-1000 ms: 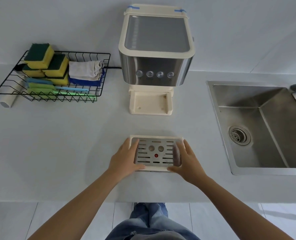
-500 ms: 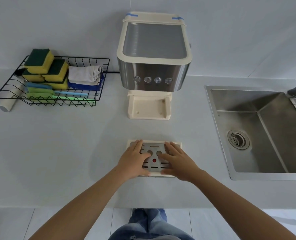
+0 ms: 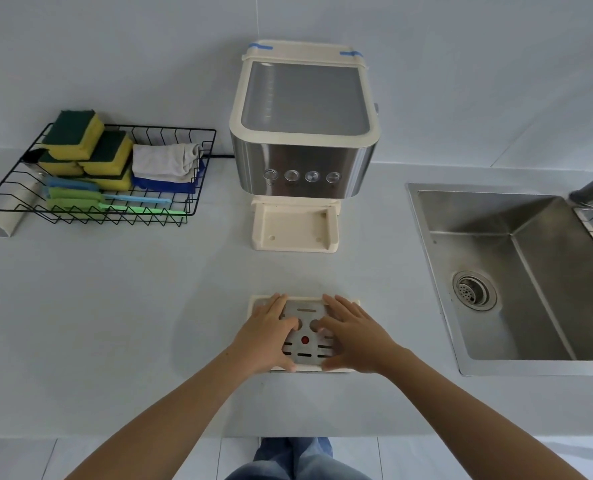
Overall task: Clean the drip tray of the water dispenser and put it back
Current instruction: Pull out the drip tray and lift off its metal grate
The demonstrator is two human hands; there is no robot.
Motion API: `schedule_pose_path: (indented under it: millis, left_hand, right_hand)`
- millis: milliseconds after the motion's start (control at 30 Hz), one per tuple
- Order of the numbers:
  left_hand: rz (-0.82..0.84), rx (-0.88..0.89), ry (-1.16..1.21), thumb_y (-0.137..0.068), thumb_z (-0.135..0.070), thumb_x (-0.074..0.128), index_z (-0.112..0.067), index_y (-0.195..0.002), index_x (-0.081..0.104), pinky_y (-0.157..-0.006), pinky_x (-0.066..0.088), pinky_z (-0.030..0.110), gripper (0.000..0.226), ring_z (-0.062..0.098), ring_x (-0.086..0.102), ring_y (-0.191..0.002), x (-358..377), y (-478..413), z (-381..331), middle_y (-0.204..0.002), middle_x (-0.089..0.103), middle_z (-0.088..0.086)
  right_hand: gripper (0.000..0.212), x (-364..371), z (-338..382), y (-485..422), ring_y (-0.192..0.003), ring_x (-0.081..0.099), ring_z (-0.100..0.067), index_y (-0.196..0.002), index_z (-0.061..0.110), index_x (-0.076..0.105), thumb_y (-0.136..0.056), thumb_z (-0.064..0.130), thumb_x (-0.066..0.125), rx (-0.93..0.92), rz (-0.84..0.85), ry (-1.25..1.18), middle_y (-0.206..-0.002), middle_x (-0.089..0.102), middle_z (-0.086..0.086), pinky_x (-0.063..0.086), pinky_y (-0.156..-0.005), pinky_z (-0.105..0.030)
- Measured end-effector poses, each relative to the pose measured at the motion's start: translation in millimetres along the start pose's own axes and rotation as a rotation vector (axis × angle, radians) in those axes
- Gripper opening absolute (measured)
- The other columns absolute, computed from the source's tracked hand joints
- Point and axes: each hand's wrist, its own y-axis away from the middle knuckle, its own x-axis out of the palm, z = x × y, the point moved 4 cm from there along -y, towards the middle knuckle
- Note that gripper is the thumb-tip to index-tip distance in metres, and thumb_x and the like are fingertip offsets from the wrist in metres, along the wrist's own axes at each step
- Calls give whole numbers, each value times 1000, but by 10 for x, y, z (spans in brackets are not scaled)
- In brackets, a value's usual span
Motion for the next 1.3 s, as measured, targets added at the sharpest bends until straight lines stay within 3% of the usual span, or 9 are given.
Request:
schedule_pose_path:
  millis: [233, 333, 500, 667, 1100, 1300]
  left_hand:
    - [-58, 49, -29, -73, -40, 69, -16, -115, 49, -114, 22, 37, 52, 26, 2, -144, -159, -73, -58, -156, 5, 6]
    - [-97, 94, -45, -74, -42, 68, -20, -123, 46, -114, 21, 38, 58, 26, 2, -144, -291, -180, -131, -157, 5, 6]
    - [-162, 186, -87, -73, -48, 66, -21, -120, 48, -114, 22, 41, 57, 28, 7, -143, -473, -464, -357, -156, 7, 7]
    - [-208, 252, -124, -75, -45, 65, -13, -114, 50, -112, 25, 42, 52, 32, 13, -140, -592, -782, -653, -154, 12, 12]
    - [-15, 85, -46, -79, -37, 63, -13, -122, 46, -110, 26, 40, 52, 27, 0, -144, -247, -1445, -1016, -157, 5, 9]
    - [-10, 33, 4, -79, -31, 65, -12, -123, 45, -110, 27, 37, 52, 23, 7, -144, -220, -1536, -1023, -155, 12, 10]
  right_hand:
    - [59, -162, -75, 15, -142, 12, -19, -124, 24, 47, -73, 44, 69, -31, -96, 36, -156, 11, 0, 17, -114, -28]
    - [56, -295, -177, 28, -141, 15, -20, -123, 24, 50, -74, 44, 68, -14, -142, 25, -155, 17, -1, 17, -114, -30]
    - [55, -548, -481, 89, -143, 12, -20, -122, 25, 52, -74, 43, 69, 61, -198, 17, -154, 19, 0, 12, -117, -35]
    - [59, -741, -889, 122, -142, 15, -23, -121, 22, 54, -69, 39, 75, 109, -219, 13, -153, 23, -3, 17, -117, -36]
    - [60, -586, -1696, -159, -140, 18, -20, -123, 20, 51, -70, 36, 74, 47, -27, 9, -153, 22, -1, 20, -112, -27]
    - [62, -485, -1810, -279, -141, 16, -22, -129, 20, 46, -74, 38, 70, 1, -14, 3, -152, 22, 0, 20, -114, -30]
